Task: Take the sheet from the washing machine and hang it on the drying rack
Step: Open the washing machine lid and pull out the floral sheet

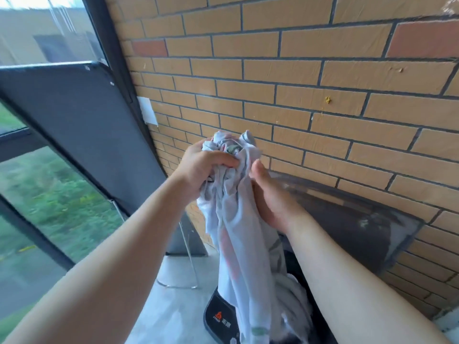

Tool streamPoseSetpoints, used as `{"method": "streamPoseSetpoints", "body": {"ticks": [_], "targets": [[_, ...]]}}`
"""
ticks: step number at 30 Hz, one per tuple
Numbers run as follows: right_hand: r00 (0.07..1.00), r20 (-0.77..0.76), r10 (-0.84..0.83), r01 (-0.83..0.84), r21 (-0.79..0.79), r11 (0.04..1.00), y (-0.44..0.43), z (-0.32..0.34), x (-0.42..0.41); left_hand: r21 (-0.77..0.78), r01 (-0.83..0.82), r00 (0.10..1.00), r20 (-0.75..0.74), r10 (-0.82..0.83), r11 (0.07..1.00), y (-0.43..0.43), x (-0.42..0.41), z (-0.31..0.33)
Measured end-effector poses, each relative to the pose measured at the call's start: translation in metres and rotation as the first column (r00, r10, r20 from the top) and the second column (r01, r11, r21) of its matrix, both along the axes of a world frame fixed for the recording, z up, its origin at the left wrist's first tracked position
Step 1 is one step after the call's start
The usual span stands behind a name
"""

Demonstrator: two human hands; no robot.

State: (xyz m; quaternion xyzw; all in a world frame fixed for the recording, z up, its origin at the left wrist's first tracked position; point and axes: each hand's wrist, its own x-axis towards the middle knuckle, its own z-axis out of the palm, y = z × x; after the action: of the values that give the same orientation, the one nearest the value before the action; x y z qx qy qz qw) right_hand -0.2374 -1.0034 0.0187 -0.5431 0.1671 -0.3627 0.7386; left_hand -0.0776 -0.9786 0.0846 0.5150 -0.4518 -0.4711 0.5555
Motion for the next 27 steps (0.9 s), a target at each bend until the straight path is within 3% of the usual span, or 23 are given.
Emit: {"method": "streamPoseSetpoints", "body": {"ticks": [4,8,14,17,19,21,25,27], "targets": [[0.97,-0.241,-0.038,-0.059,-0.383,0.922,0.019,0.017,0.032,-0.124,-0.051,0.993,-0.108,0.038,0.991,0.027,0.031,0.026],[0.909,-0.401,-0.115,-0.142,-0.556,0.819,0.041,0.021,0.063,-0.181,-0.095,0.989,-0.133,0.072,0.979,0.064,0.046,0.042],[0.741,-0.632,-0.227,-0.216,-0.544,0.811,0.08,0.008,0.103,-0.318,-0.054,0.988,-0.152,0.005,0.947,0.136,0.078,0.063],[0.699,-0.636,-0.328,-0.068,-0.516,0.854,0.115,0.01,0.124,-0.364,-0.043,0.974,-0.221,-0.041,0.931,0.168,0.104,0.063],[0.703,-0.591,-0.396,0.048,-0.516,0.855,0.14,0.012,0.141,-0.352,-0.067,0.956,-0.291,-0.042,0.934,0.187,0.129,0.055],[0.682,-0.574,-0.454,0.094,-0.547,0.832,0.163,0.01,0.159,-0.291,-0.174,0.929,-0.366,0.058,0.941,0.204,0.154,0.039],[0.644,-0.57,-0.51,0.195,-0.522,0.83,0.189,0.008,0.172,-0.017,-0.361,0.868,-0.371,0.329,0.932,0.238,0.189,-0.021],[0.621,-0.545,-0.563,0.249,-0.544,0.801,0.2,0.015,0.173,-0.075,-0.211,0.952,-0.244,0.188,0.975,0.268,0.192,-0.054]]}}
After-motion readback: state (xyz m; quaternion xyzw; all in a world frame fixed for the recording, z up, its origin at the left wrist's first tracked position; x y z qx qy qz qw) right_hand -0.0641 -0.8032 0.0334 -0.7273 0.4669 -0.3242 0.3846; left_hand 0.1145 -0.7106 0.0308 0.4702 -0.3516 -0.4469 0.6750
